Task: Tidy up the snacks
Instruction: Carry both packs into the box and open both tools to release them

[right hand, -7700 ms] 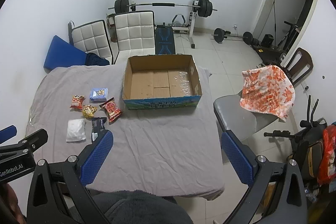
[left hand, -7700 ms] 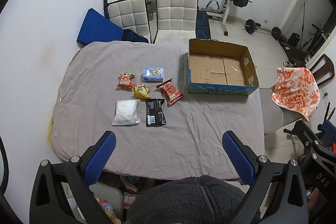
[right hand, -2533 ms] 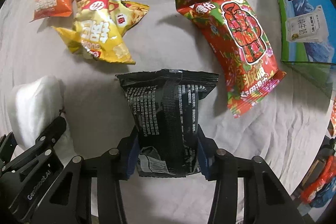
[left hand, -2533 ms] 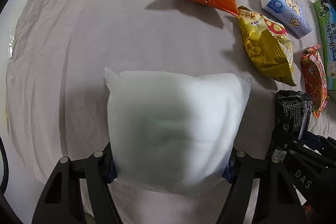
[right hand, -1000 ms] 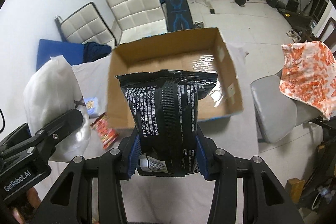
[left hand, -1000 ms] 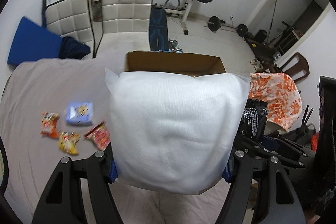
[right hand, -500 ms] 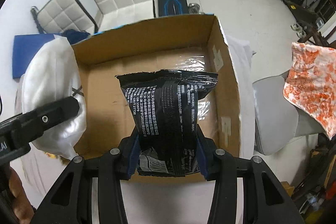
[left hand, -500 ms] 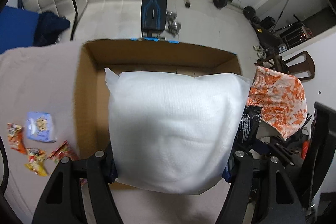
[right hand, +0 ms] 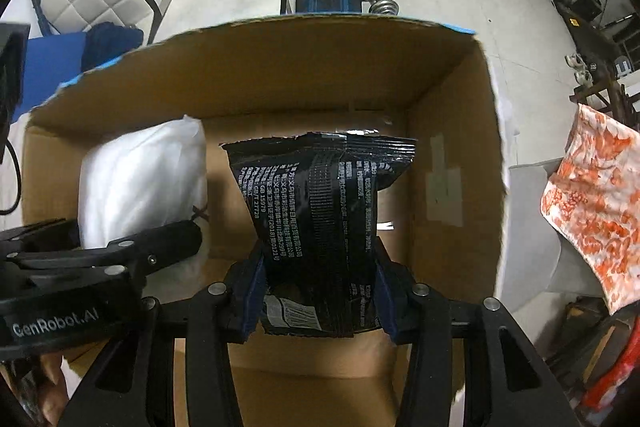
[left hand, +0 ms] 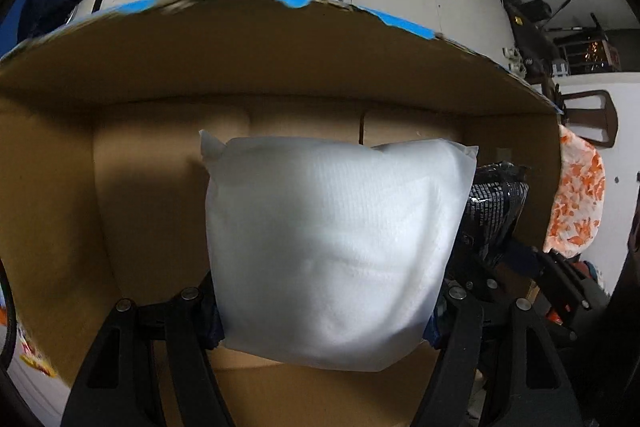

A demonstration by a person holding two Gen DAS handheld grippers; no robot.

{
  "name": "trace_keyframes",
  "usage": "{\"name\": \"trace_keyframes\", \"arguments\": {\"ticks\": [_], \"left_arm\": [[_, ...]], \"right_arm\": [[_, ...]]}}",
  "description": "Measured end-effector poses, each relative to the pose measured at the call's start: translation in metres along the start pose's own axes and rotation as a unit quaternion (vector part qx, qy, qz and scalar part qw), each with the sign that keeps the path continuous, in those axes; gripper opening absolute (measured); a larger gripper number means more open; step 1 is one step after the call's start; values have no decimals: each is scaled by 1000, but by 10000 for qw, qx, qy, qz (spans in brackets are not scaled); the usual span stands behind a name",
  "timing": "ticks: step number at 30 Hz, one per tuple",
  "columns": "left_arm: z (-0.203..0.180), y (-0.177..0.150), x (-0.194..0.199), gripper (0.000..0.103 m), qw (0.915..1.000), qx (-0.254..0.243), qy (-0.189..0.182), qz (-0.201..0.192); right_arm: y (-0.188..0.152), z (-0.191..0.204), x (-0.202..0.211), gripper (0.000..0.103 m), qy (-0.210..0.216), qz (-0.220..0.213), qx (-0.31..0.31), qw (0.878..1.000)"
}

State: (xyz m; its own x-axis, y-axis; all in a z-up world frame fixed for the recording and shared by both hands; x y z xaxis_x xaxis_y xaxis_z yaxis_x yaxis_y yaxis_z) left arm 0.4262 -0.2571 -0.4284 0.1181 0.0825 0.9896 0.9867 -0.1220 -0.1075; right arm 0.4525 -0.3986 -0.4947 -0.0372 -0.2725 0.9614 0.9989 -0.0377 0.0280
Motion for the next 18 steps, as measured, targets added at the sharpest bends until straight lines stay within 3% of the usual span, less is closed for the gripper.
{"name": "trace_keyframes", "arguments": {"ticks": [13, 16, 18], "left_arm": [[-4, 5, 3, 78, 9976, -261, 612, -185], [-3, -1, 8, 92, 9970, -207, 681, -312], [2, -3, 13, 95, 9965, -168, 719, -397]], "right_arm": [[15, -1, -18, 56, -73, 99, -11, 9999], [15, 2, -16, 60, -76, 102, -4, 9999], [13, 3, -14, 72, -169, 91, 29, 9998]]}}
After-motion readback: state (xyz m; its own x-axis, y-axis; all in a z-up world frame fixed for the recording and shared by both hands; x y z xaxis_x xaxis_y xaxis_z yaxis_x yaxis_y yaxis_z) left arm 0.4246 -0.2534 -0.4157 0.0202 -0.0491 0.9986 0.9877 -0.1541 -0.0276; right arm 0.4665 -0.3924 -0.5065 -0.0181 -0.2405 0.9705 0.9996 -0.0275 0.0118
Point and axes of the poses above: each gripper's, at about its wrist camera, not at the fingertips, and x roughly against the way its jaws point, z to its left, y to its top, the point moved 7 cm from there along -x, roughly the way its jaws point, and after that the axes turned 15 degrees about y, right-handed, at the moved point
